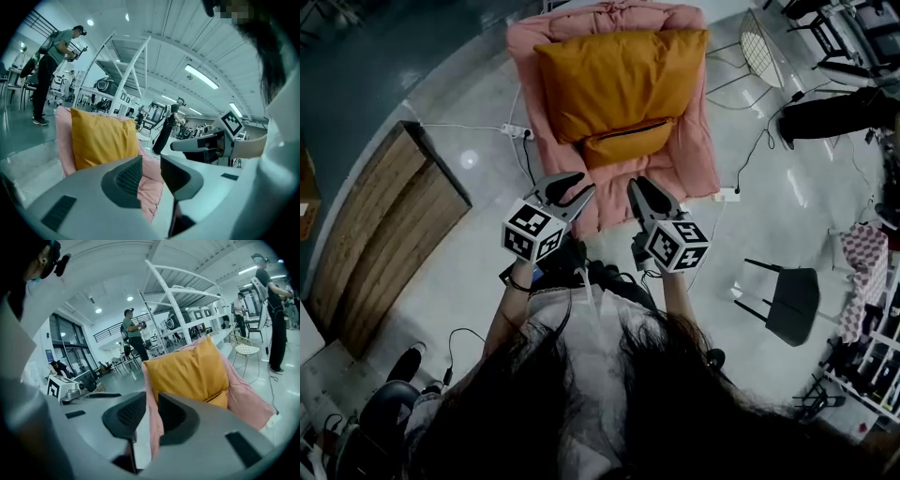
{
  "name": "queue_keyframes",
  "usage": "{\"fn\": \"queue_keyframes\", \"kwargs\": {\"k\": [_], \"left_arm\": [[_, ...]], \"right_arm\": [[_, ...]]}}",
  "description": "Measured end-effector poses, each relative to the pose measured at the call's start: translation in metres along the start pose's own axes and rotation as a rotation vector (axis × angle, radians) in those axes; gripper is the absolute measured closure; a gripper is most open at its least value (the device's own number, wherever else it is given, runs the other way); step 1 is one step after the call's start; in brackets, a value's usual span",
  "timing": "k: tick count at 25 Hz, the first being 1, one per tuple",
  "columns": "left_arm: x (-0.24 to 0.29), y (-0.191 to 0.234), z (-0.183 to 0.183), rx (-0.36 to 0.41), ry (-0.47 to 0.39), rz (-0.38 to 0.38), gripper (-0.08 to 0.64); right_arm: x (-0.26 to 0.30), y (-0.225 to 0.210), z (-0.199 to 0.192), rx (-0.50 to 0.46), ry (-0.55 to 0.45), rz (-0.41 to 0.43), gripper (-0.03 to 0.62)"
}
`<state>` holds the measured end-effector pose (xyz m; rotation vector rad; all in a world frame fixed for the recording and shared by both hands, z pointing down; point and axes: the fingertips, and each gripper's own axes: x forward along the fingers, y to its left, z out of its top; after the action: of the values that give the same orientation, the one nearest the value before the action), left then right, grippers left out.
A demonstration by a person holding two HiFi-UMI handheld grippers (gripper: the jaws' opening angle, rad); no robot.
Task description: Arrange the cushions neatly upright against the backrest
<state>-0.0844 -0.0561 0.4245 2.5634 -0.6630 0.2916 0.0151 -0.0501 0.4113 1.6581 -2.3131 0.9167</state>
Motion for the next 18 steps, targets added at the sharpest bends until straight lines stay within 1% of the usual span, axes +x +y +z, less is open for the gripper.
{"fn": "queue_keyframes", "kwargs": {"k": [3,6,11,13,16,18], "left_arm": [[0.002,-0.025,0.004,0.013,-0.024,0.014,0.428],[0.004,-0.055,0.000,0.019,-0.042,0.042,0.428],[0.007,-0.112,-0.008,-0.032,-0.093,0.088,0.428],[0.008,-0.133,-0.014,-0.042,-0.105,0.110,0.428],[0.007,-0.165,-0.030,-0.049,-0.117,0.147,0.428],[0.004,-0.187,-0.041,-0.058,-0.128,0.187,0.428]], "right_arm": [[-0.020,-0.001,0.001,-0.029,-0.007,0.030,0.505],[-0.048,-0.007,-0.007,-0.048,-0.008,0.064,0.505],[-0.101,-0.021,-0.019,-0.111,0.001,0.119,0.505],[-0.120,-0.026,-0.024,-0.131,-0.003,0.138,0.505],[-0.149,-0.032,-0.037,-0.140,-0.008,0.170,0.505],[-0.170,-0.035,-0.045,-0.147,-0.014,0.191,0.506]]}}
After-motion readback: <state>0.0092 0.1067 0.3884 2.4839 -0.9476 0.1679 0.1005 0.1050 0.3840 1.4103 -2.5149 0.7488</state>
